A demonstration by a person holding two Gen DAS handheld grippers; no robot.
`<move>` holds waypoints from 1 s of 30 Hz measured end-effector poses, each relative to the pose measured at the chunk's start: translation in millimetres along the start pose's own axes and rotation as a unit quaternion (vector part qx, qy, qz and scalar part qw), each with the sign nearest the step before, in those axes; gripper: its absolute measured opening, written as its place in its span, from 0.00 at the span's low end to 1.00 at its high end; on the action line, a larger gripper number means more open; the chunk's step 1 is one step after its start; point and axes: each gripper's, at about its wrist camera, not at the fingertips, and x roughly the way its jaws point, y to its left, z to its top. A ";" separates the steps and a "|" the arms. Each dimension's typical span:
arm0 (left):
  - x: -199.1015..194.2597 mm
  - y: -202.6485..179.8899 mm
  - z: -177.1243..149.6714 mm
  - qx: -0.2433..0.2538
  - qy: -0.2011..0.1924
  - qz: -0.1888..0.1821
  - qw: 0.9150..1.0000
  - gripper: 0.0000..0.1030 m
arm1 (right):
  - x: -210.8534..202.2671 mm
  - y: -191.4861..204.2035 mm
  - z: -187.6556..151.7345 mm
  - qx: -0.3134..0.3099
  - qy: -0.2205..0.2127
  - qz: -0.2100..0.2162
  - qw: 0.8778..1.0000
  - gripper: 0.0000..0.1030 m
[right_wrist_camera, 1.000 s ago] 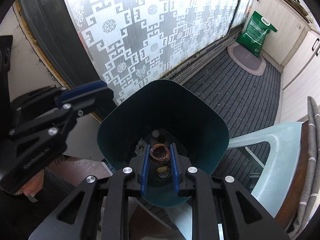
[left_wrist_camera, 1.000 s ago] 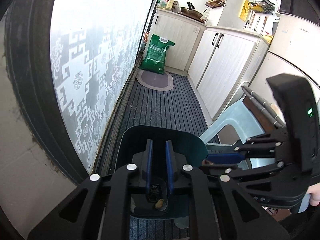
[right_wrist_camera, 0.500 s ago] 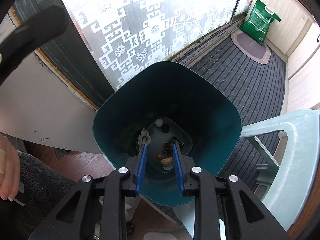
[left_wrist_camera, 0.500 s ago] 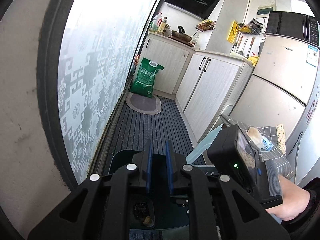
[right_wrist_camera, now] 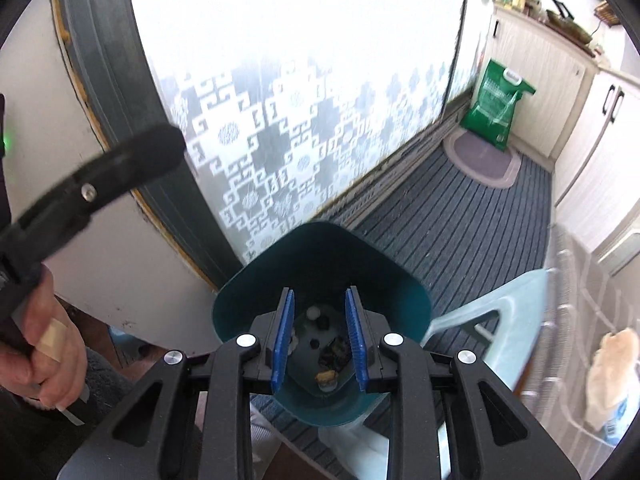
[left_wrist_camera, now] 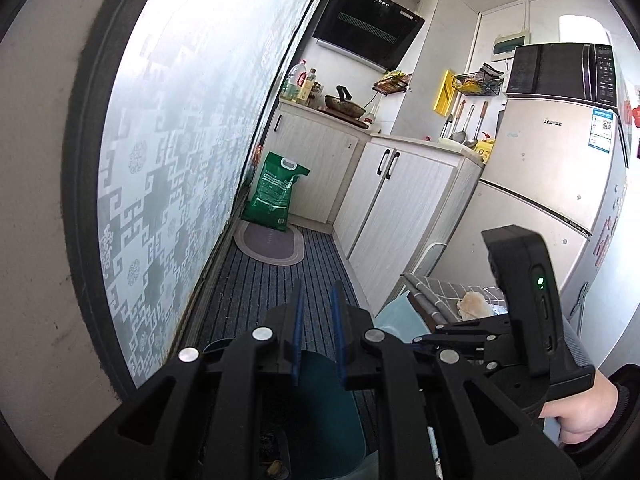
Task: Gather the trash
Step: 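Move both tools back over the table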
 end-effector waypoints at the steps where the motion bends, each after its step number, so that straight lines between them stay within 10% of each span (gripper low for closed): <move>1: 0.9 -3.1 1.0 0.001 -0.001 -0.002 1.000 0.14 | -8.0 -3.1 0.7 0.002 -0.012 -0.004 1.000 0.25; 23: 48.9 -117.4 -5.1 0.065 0.017 -0.062 0.996 0.31 | -117.0 -134.0 -58.8 0.102 -0.096 -0.107 0.984 0.26; 30: 71.5 -157.9 -16.6 0.087 0.043 -0.083 0.992 0.45 | -141.0 -172.3 -94.5 0.147 -0.112 -0.132 0.974 0.52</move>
